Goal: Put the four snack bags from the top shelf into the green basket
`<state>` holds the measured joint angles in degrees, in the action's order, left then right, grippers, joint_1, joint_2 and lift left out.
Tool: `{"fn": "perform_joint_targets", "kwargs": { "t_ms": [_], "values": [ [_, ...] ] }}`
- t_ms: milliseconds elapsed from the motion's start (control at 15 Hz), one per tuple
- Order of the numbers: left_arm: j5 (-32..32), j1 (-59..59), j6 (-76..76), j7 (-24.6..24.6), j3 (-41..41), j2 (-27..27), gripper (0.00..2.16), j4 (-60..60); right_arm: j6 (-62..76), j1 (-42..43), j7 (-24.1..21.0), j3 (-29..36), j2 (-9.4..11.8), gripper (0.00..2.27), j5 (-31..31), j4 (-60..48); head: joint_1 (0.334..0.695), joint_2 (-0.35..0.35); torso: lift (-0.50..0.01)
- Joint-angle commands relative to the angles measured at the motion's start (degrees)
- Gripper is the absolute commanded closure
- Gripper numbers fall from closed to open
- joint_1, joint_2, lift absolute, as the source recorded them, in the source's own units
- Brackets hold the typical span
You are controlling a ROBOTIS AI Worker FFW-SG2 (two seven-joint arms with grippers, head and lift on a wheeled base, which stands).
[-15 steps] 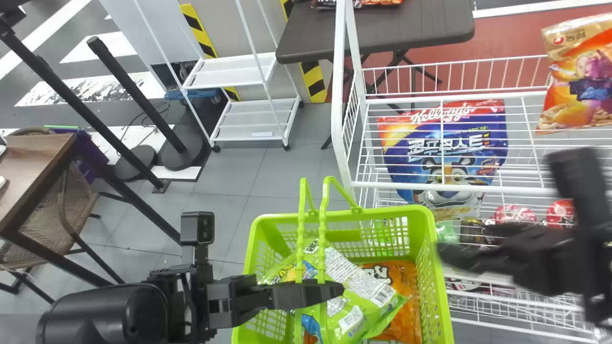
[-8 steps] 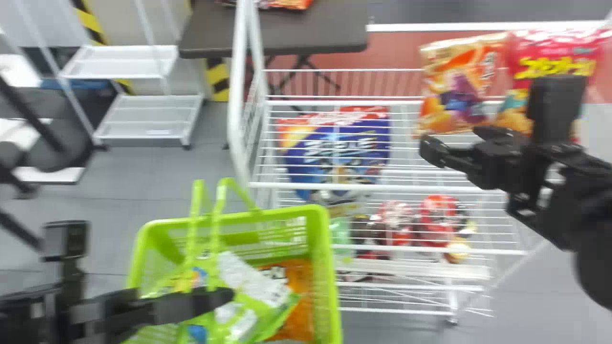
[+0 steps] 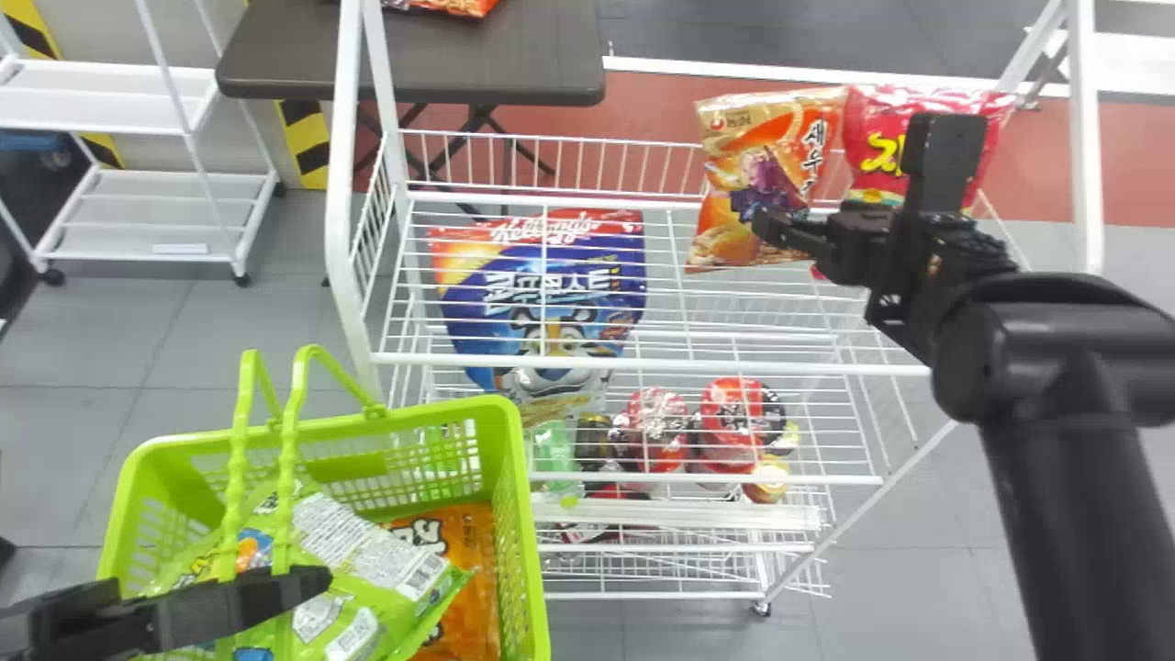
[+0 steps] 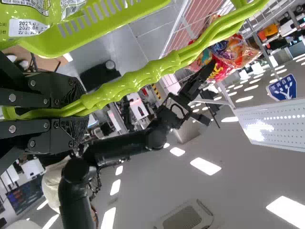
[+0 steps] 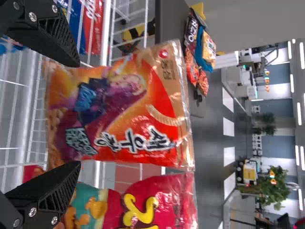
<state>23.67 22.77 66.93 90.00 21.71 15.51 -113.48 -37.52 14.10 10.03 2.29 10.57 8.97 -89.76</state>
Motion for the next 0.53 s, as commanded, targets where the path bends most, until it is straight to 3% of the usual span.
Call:
{"fn": "perform_joint_targets", "kwargs": {
  "t_ms": [0, 133, 200, 333, 400, 467],
  "values": [
    [-0.02, 0.0, 0.0, 0.57, -0.09, -0.04, 2.15, 0.19, 1.87, 5.32, 1.04, -0.98, -0.02, 0.1, -0.35, 8.72, 0.695, -0.108, 0.0],
    [-0.11, 0.0, 0.0, 0.57, -0.09, -0.04, 2.15, 0.46, 2.4, 7.78, 1.57, -1.59, -0.02, 0.19, -0.09, 13.56, 0.695, -0.106, 0.0],
    [-0.02, 0.0, 0.0, 0.57, -0.09, 0.05, 2.15, 0.72, 2.4, 8.49, 2.89, -1.94, -0.11, 0.39, -0.09, 14.87, 0.695, -0.105, 0.0],
    [-0.02, 0.0, 0.0, 0.57, 0.09, 0.14, 2.15, 1.16, 2.57, 8.22, 5.44, -2.03, -0.2, 1.14, 0.53, 14.96, 0.695, -0.095, 0.0],
    [0.06, 0.0, 0.0, 0.57, 0.0, 0.14, 2.15, 1.16, 2.57, 7.7, 4.91, -1.94, -0.64, 1.8, 0.79, 14.35, 0.695, -0.088, 0.0],
    [0.06, 0.0, 0.0, 0.57, 0.0, 0.22, 2.15, 1.16, 2.57, 7.17, 3.33, -1.85, -1.08, 2.21, 0.61, 13.56, 0.695, -0.081, 0.0]
  ]
}}
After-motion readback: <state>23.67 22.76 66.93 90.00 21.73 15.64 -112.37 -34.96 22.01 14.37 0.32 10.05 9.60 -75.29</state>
